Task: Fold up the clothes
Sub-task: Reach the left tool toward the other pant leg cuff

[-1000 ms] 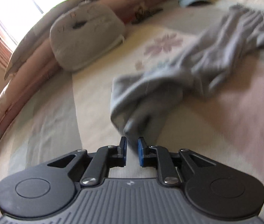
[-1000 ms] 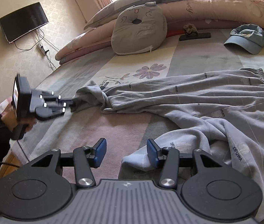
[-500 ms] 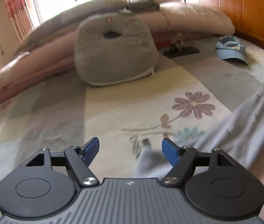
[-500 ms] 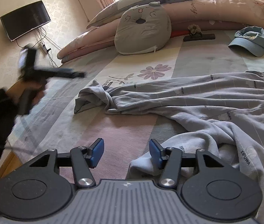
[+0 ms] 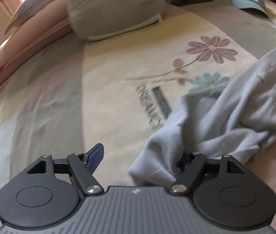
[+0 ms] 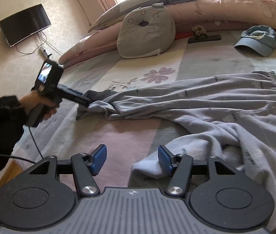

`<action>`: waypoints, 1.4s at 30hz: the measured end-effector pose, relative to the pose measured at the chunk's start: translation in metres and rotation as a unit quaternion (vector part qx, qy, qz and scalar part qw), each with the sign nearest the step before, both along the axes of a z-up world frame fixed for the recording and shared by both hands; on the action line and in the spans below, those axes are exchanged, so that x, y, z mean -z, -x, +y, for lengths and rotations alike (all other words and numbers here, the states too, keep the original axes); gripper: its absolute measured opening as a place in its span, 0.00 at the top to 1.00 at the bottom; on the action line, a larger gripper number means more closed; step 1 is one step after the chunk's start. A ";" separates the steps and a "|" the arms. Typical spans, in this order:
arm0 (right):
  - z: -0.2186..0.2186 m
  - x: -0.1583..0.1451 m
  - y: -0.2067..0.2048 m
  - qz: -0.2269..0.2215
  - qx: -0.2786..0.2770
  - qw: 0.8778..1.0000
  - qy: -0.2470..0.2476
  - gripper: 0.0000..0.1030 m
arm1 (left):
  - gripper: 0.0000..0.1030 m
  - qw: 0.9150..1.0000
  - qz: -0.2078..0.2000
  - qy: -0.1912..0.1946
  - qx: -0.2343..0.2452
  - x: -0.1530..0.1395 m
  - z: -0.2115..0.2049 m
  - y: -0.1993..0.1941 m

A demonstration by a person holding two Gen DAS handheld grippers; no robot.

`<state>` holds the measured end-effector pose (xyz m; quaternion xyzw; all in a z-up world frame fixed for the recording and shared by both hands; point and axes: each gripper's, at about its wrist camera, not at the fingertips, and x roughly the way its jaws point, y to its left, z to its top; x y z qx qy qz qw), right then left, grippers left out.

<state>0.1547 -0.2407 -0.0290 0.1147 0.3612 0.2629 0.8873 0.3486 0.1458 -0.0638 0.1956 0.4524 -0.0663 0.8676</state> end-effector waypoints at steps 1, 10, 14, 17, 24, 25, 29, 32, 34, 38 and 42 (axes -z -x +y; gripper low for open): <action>0.003 0.000 0.001 -0.001 -0.005 1.000 -0.001 0.39 | 0.25 1.000 0.000 0.004 -0.005 0.000 0.005 0.007; 0.025 -0.007 0.009 -0.006 -0.030 0.999 0.020 0.32 | 0.25 0.997 -0.007 0.069 -0.037 -0.004 0.026 0.066; 0.026 -0.008 0.013 -0.008 -0.032 0.999 0.023 0.30 | 0.25 0.997 -0.002 0.068 -0.029 -0.004 0.021 0.078; 0.026 -0.007 0.013 -0.006 -0.031 0.999 0.023 0.30 | 0.27 0.998 -0.022 0.053 -0.002 -0.018 0.004 0.081; 0.025 -0.007 0.015 -0.006 -0.026 1.000 0.015 0.30 | 0.28 0.994 -0.059 0.050 0.079 -0.041 -0.054 0.042; 0.025 -0.007 0.015 -0.006 -0.025 1.000 0.015 0.30 | 0.33 0.994 -0.052 0.054 0.080 -0.038 -0.059 0.032; 0.022 -0.008 0.018 -0.007 -0.020 1.000 0.013 0.30 | 0.59 0.994 -0.009 0.073 0.077 -0.016 -0.074 -0.001; 0.018 -0.007 0.018 -0.006 -0.015 1.000 0.014 0.30 | 0.95 0.994 0.010 0.062 0.085 -0.001 -0.080 -0.005; 0.014 -0.006 0.019 -0.005 -0.011 1.000 0.013 0.30 | 0.96 0.994 0.007 0.062 0.087 0.001 -0.076 0.001; 0.009 -0.004 0.016 -0.002 -0.002 1.000 0.007 0.30 | 0.97 0.995 -0.024 0.067 0.066 -0.017 -0.054 0.014; 0.009 -0.004 0.015 -0.001 -0.001 1.000 0.000 0.30 | 0.97 0.996 -0.046 0.069 0.039 -0.036 -0.024 0.026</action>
